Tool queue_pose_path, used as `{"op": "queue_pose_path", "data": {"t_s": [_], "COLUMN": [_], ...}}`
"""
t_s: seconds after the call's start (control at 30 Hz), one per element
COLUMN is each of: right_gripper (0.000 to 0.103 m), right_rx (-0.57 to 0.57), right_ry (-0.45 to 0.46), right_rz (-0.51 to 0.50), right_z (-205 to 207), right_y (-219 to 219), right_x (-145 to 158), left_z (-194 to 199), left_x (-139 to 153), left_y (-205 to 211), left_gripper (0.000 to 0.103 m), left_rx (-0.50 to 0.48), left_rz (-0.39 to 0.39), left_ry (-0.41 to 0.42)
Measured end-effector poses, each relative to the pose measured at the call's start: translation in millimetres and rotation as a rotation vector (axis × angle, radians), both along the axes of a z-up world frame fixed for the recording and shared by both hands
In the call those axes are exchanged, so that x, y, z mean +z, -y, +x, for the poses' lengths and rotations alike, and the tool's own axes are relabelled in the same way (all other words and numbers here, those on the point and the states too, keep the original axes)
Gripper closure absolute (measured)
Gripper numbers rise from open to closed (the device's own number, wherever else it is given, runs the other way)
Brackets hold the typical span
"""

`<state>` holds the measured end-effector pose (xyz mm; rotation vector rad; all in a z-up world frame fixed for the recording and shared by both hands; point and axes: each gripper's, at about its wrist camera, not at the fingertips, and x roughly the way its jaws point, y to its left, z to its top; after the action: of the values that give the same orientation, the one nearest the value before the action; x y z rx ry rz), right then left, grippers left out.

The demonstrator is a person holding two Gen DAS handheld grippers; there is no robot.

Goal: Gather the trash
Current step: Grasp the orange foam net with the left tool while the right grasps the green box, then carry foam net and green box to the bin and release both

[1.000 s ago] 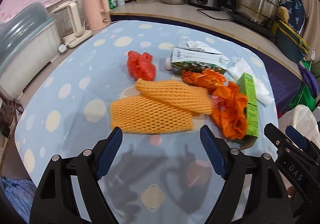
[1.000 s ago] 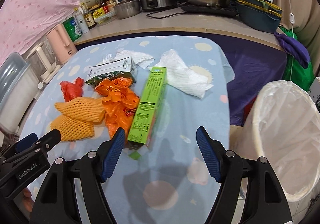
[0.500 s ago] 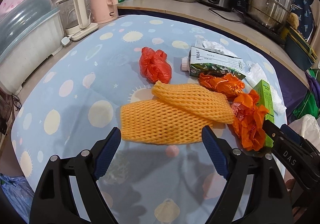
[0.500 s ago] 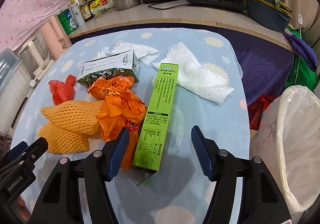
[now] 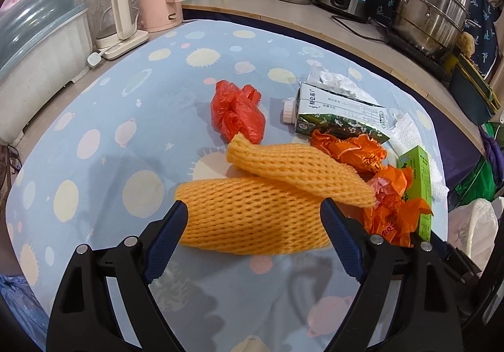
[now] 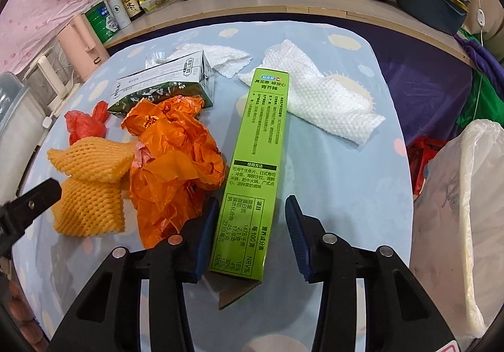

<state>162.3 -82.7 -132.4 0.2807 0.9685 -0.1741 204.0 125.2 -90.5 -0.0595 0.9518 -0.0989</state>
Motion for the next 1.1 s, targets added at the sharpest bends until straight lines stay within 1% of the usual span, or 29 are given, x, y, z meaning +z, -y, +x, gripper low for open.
{"op": "queue_pose_path", "data": {"t_s": [0.03, 0.07, 0.1, 0.13, 0.17, 0.2, 0.43, 0.47, 0.5, 0.57, 0.6, 0.67, 0.7, 0.73, 0.77, 0.87, 1.1], "right_gripper": [0.069, 0.071, 0.072, 0.073, 0.073, 0.073, 0.074, 0.074, 0.074, 0.074, 0.074, 0.074, 0.074, 0.074, 0.075, 0.075, 0.076], "right_rx": [0.005, 0.006, 0.004, 0.001, -0.001, -0.002, -0.006, -0.006, -0.007, -0.006, -0.006, -0.007, -0.008, -0.011, -0.012, -0.017, -0.008], "right_ry": [0.004, 0.008, 0.008, 0.009, 0.010, 0.010, 0.009, 0.009, 0.009, 0.010, 0.011, 0.014, 0.016, 0.019, 0.020, 0.030, 0.058], "right_rz": [0.005, 0.007, 0.004, 0.000, 0.001, 0.005, 0.020, 0.022, 0.023, 0.025, 0.026, 0.027, 0.026, 0.025, 0.024, 0.030, 0.036], "right_z": [-1, -2, -3, -4, -5, -6, -12, -12, -12, -12, -12, -13, -13, -14, -15, -18, -29], "right_y": [0, 1, 1, 1, 2, 3, 7, 7, 8, 8, 8, 8, 8, 9, 10, 11, 10], "right_x": [1, 2, 3, 4, 5, 5, 4, 4, 3, 3, 4, 4, 5, 6, 7, 10, 20], "left_z": [2, 3, 5, 7, 9, 11, 32, 34, 35, 37, 37, 36, 35, 34, 33, 29, 7], "left_x": [1, 2, 3, 3, 4, 3, -5, -5, -5, -4, -4, -2, -1, 1, 2, 8, 29], "left_y": [1, 2, 3, 4, 5, 7, 17, 19, 19, 21, 22, 23, 24, 24, 23, 21, 19], "left_gripper": [0.021, 0.021, 0.021, 0.018, 0.016, 0.015, 0.016, 0.017, 0.020, 0.041, 0.045, 0.065, 0.070, 0.081, 0.088, 0.093, 0.094], "left_rx": [0.000, -0.001, -0.004, -0.006, -0.006, -0.004, 0.009, 0.011, 0.014, 0.004, -0.004, -0.021, -0.027, -0.033, -0.038, -0.045, -0.079], "left_rz": [-0.006, -0.014, -0.025, -0.034, -0.048, -0.059, -0.098, -0.105, -0.107, -0.111, -0.111, -0.112, -0.109, -0.106, -0.105, -0.112, -0.120], "left_ry": [0.001, 0.003, 0.004, 0.003, 0.005, 0.006, -0.025, -0.024, -0.022, -0.025, -0.028, -0.027, -0.022, -0.016, -0.013, 0.003, 0.051]}}
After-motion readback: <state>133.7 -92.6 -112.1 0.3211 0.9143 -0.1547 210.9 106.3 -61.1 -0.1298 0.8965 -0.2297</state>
